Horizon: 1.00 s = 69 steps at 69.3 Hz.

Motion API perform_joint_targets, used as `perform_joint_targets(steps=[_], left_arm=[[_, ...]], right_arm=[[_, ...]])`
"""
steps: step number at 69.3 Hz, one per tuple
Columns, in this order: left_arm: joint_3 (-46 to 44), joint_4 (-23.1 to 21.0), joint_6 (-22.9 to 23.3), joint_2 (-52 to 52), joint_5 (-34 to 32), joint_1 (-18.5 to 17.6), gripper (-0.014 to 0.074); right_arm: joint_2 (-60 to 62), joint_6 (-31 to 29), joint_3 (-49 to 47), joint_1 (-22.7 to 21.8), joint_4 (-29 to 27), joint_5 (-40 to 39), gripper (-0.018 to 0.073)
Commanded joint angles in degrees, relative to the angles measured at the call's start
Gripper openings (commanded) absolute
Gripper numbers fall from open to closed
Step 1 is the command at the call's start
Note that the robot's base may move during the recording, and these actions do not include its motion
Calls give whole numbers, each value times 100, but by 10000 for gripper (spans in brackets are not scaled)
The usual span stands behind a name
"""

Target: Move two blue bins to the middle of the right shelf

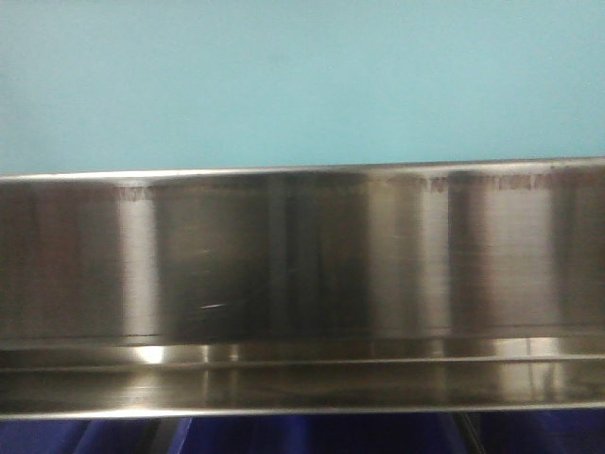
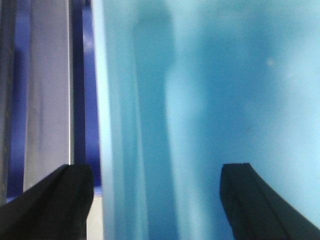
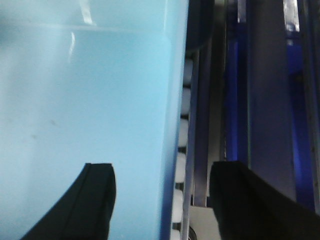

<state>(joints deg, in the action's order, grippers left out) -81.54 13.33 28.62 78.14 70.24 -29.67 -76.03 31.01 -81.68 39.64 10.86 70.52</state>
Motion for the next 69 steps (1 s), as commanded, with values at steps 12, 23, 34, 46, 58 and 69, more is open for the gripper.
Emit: perform_joint_targets(steps=[12,23,34,46,58,69], left_arm=[[-381,399,46,8,-28,-13,424],[-586,346,46,189,-28,212,424],[-854,307,-26,467,-28,429,424],[-891,88,-158,746,-28,586,424],[-891,75,-158,950,-28,612,424],[-891,-52,-158,1075,-28,612,424]], right_arm=[[5,-53,-115,-132,297,-215,307],[-200,-53,-415,-446,297,-293,307],[-526,-90,-725,-624,297,-447,307],[-908,-133,-813,-624,273,-494,307],[-1096,-133,-813,-634,247,-662,307],[-1216,-133,-813,-648,121,-590,307]])
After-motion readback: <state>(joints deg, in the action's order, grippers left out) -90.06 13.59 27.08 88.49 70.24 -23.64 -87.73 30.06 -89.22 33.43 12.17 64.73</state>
